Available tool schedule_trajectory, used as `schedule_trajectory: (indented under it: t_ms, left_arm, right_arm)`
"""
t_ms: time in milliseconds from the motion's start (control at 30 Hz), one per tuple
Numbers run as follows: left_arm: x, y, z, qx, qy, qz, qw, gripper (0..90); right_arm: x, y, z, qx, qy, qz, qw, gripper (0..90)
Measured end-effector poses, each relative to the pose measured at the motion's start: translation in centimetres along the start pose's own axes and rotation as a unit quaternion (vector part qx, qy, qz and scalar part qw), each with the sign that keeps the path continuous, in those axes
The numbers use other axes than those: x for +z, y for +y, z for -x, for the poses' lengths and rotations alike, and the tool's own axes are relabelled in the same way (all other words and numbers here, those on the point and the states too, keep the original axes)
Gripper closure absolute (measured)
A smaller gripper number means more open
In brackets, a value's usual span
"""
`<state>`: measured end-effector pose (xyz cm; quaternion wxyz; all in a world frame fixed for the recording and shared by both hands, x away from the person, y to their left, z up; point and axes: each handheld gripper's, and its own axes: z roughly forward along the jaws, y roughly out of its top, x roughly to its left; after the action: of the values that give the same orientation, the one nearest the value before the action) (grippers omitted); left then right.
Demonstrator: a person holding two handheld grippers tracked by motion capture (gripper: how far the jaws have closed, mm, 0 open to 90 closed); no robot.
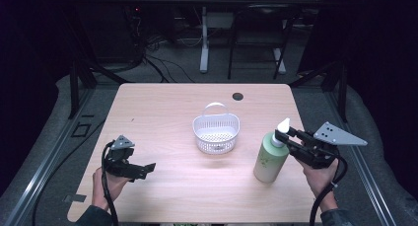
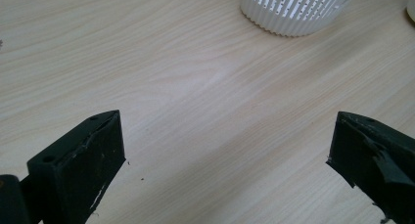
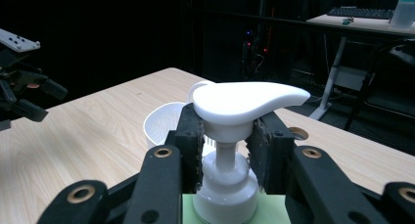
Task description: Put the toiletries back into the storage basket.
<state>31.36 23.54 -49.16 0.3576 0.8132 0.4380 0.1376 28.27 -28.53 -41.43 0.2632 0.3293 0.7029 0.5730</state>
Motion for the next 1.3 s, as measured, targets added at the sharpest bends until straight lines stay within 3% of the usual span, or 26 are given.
schedule_trajectory:
  t_ms: [1300]
  left_arm:
    - [0.4,-0.4,0.0,-0.001,-0.008,-0.006,0.9999,0.0]
  right_arm:
    - [-0.2,2.6,-0.3,-0.01,0.011,0.022,0.9997,68.2]
